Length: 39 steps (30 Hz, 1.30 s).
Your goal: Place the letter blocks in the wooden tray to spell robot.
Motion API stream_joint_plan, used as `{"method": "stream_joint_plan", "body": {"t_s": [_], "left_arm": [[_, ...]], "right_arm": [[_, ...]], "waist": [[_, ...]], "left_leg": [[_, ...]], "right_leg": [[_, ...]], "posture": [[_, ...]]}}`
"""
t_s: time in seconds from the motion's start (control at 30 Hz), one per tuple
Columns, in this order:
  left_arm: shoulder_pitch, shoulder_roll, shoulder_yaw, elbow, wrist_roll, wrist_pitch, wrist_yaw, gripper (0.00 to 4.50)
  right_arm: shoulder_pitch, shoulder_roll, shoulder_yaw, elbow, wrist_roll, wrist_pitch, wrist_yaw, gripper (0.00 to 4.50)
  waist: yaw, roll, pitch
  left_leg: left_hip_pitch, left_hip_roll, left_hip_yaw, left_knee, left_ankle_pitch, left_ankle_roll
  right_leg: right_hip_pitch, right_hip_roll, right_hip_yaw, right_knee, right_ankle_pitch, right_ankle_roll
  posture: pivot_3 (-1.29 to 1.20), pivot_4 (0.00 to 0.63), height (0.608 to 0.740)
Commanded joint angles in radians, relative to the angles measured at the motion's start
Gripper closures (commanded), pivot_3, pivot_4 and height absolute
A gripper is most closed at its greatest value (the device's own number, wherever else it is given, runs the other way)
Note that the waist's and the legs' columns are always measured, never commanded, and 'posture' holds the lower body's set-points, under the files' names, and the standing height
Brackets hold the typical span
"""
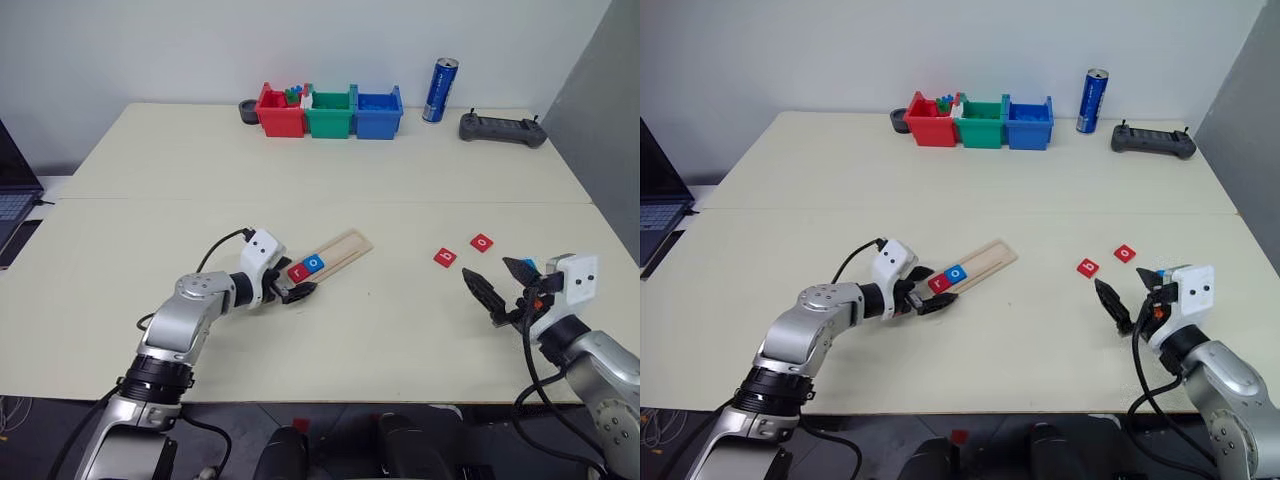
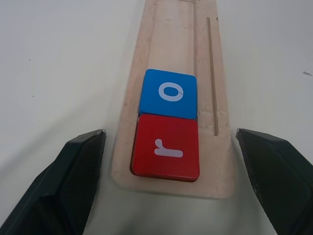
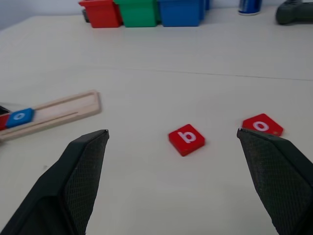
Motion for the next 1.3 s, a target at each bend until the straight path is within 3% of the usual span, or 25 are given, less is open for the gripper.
{"method": "stream_joint_plan", "body": {"t_s": [0.03,0.23,0.4,0.93,1.1,1.3], "left_arm": [[-0.007,0.009,-0.031,-0.015,0.015,-0.01,-0.027,0.0],[-0.004,0.011,-0.041,-0.014,0.027,-0.012,-0.034,0.0],[0.0,0.019,-0.058,-0.01,0.038,0.006,-0.036,0.0],[-0.014,0.049,-0.127,0.034,0.104,0.047,-0.057,0.0],[-0.01,0.058,-0.122,0.046,0.102,0.042,-0.069,1.12],[-0.004,0.085,-0.125,0.049,0.098,-0.02,-0.125,1.12]], "right_arm": [[0.01,-0.025,-0.022,-0.058,0.055,0.006,0.037,0.04],[0.067,-0.085,-0.009,-0.09,0.107,0.046,0.095,0.04],[0.109,-0.142,0.016,-0.091,0.051,0.032,0.126,0.04],[0.1,-0.133,0.029,-0.098,0.056,0.026,0.117,0.04],[0.1,-0.129,0.019,-0.091,0.069,0.027,0.12,0.0],[0.098,-0.134,0.016,-0.084,0.072,0.02,0.123,0.0]], "waist": [[0.0,0.0,0.0],[0.002,0.0,0.0],[0.003,0.0,0.0],[0.003,0.001,-0.001],[0.003,0.002,-0.002],[-0.001,0.002,-0.002]], "left_leg": [[0.0,0.0,0.0,0.0,0.0,0.0],[0.0,0.0,0.0,0.0,0.0,0.0],[0.0,0.0,0.0,0.0,0.0,0.0],[0.001,0.0,0.0,0.0,0.0,0.0],[0.001,0.0,0.0,0.0,0.0,0.0],[0.002,0.0,0.0,0.0,0.0,0.0]], "right_leg": [[0.0,0.0,0.0,0.0,0.0,0.0],[0.0,0.0,0.0,0.0,0.0,0.0],[0.0,0.0,0.0,0.0,0.0,0.0],[0.001,0.0,0.0,0.0,0.0,0.0],[0.001,0.0,0.0,0.0,0.0,0.0],[0.001,0.0,0.0,0.0,0.0,0.0]], "posture": [[0.0,0.15,0.74],[0.0,0.15,0.74],[0.0,0.15,0.74],[0.0,0.15,0.74],[0.0,0.15,0.74],[0.0,0.15,0.74]]}}
